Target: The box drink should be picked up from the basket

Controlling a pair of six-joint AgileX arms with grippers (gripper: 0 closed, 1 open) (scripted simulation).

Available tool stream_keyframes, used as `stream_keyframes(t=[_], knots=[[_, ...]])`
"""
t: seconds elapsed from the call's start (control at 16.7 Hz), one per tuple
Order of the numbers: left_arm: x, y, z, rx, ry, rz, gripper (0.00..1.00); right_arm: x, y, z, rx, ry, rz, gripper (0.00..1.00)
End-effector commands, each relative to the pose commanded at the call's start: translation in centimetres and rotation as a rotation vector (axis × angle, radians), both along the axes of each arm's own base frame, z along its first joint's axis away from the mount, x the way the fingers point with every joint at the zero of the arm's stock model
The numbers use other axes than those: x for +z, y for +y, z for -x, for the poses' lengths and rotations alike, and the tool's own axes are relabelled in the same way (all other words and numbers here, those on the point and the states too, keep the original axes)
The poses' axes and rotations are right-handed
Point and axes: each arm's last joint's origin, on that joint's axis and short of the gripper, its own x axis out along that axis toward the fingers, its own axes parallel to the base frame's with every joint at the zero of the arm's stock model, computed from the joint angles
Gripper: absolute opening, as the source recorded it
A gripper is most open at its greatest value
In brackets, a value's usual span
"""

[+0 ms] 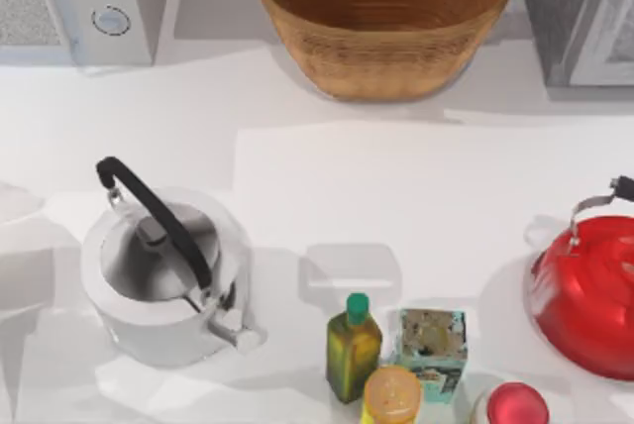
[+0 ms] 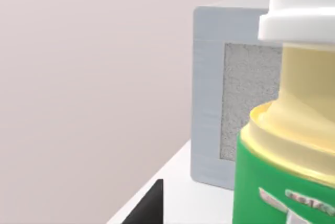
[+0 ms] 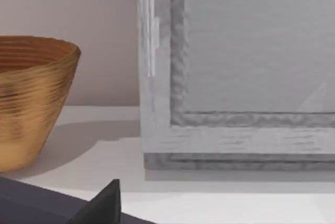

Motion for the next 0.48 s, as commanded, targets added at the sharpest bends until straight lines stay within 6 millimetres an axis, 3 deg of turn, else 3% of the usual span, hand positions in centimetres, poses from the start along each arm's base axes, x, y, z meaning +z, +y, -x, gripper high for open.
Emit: stream_keyframes(t=[0.42,0.48], knots=[[0.00,0.00,0.00,0.000,0.000,0.000,0.98,0.00,0.00,0.00,0.000,0.000,0.000,1.00],[0.00,0.00,0.00,0.000,0.000,0.000,1.00,0.00,0.00,0.00,0.000,0.000,0.000,1.00]])
